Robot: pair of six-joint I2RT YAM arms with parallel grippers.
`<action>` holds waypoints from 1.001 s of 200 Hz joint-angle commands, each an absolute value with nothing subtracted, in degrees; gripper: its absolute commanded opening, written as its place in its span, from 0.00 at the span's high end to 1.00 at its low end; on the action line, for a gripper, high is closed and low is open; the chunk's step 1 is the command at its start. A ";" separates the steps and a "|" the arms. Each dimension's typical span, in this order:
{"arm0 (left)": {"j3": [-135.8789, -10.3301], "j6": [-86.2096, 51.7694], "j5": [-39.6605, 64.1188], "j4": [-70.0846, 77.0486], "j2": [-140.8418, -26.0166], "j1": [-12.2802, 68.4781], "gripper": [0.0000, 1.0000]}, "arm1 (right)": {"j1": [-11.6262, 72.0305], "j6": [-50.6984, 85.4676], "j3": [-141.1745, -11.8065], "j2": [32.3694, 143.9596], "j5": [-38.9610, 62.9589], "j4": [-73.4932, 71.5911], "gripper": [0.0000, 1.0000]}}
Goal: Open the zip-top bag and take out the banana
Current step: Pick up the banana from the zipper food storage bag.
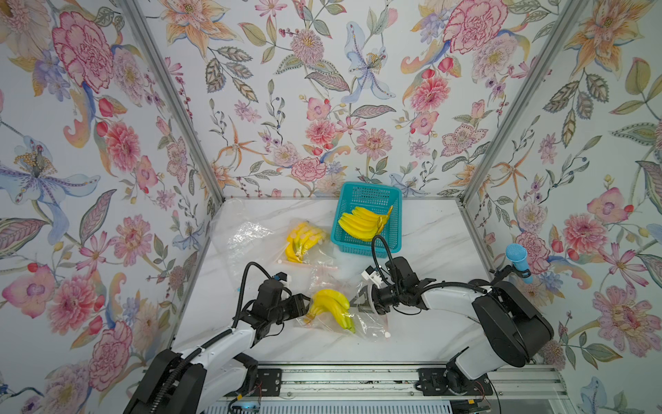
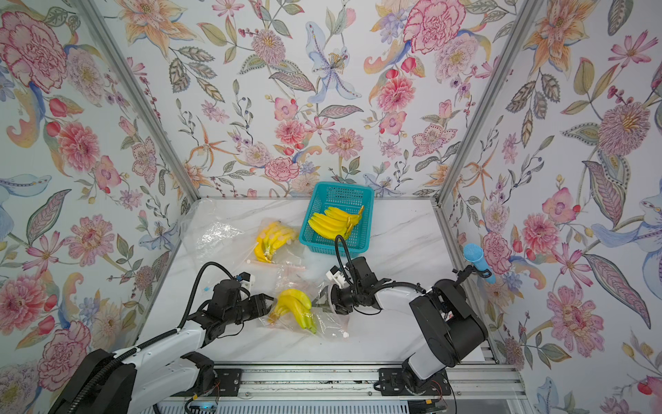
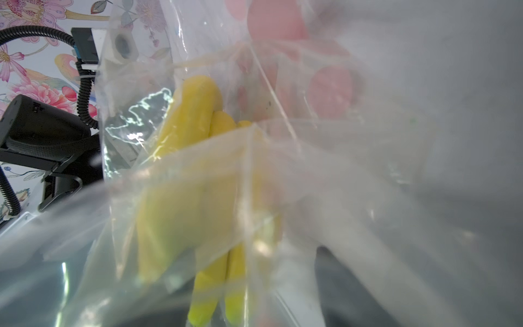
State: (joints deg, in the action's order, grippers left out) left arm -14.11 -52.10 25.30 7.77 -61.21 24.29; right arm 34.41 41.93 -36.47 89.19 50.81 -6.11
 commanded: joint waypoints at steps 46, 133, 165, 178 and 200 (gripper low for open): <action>-15.13 -53.68 26.78 8.91 -60.20 24.92 0.50 | 38.00 45.18 -36.40 82.36 50.28 -6.48 0.31; -15.04 -57.70 24.68 9.42 -56.94 27.84 0.53 | 45.57 43.84 -39.52 84.04 45.30 0.62 0.28; -14.94 -59.41 23.12 11.57 -58.63 31.34 0.53 | 46.10 43.68 -40.87 86.41 42.06 0.24 0.29; -15.35 -59.33 23.13 11.56 -59.23 31.55 0.53 | 45.99 43.80 -40.78 86.07 40.70 -0.17 0.31; -16.66 -57.84 22.81 9.84 -59.56 31.55 0.53 | 45.29 44.27 -39.81 84.89 39.34 -1.34 0.37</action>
